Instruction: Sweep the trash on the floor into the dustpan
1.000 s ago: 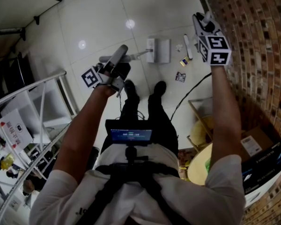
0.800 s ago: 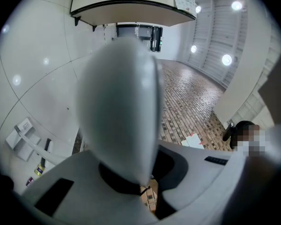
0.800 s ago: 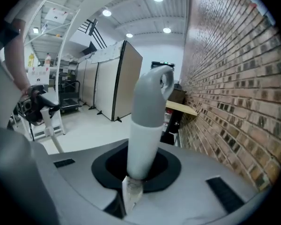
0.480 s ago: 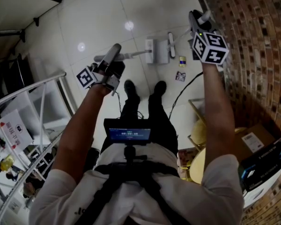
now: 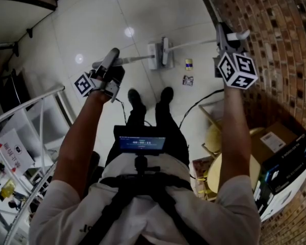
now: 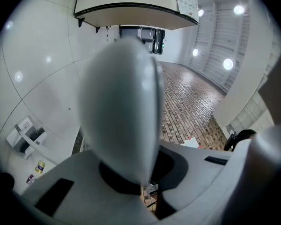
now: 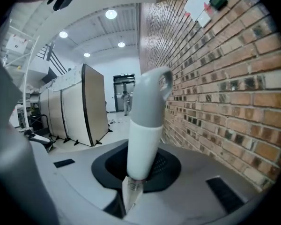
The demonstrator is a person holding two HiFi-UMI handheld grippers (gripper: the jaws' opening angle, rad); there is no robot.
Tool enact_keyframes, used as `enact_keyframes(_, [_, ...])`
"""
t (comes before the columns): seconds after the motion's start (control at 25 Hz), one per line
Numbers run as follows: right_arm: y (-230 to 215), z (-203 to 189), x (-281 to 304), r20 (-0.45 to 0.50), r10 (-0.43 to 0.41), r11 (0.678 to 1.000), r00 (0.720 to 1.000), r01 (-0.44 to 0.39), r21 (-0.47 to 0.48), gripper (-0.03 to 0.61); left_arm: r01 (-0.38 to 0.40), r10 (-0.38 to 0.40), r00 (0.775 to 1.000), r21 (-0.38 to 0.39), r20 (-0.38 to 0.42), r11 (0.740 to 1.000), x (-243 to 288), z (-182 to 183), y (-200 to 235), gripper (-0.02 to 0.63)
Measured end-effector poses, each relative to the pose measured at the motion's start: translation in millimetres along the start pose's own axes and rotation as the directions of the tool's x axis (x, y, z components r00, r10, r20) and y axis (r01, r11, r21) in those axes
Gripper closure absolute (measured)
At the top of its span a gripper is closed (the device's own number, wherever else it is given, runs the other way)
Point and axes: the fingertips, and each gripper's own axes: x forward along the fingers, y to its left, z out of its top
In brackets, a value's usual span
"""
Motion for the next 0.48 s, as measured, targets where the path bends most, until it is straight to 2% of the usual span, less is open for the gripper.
enact_keyframes(0.24, [-44,14,-67,0.013,-0.087,0.993,0.996,0.087,-0.073,0.542,0.014,-0.016,0.995,-0.021,-0.100,1.000,28,-9,4,0.609])
enact_keyframes(0.36, [-61,4,-98,-0.031,-0.131,0.978,0.991,0.124,-0.168,0.541,0.016,-0.020,0.988,-0.030,-0.150,0.999,57,-18,6,0.609])
enact_keyframes(0.48, [-81,-24,-116,-0.103,-0.168,0.965,0.980,0.142,-0.221,0.543,0.023,-0.027,0.974,-0.020,-0.224,1.000,87,-37,6,0.609])
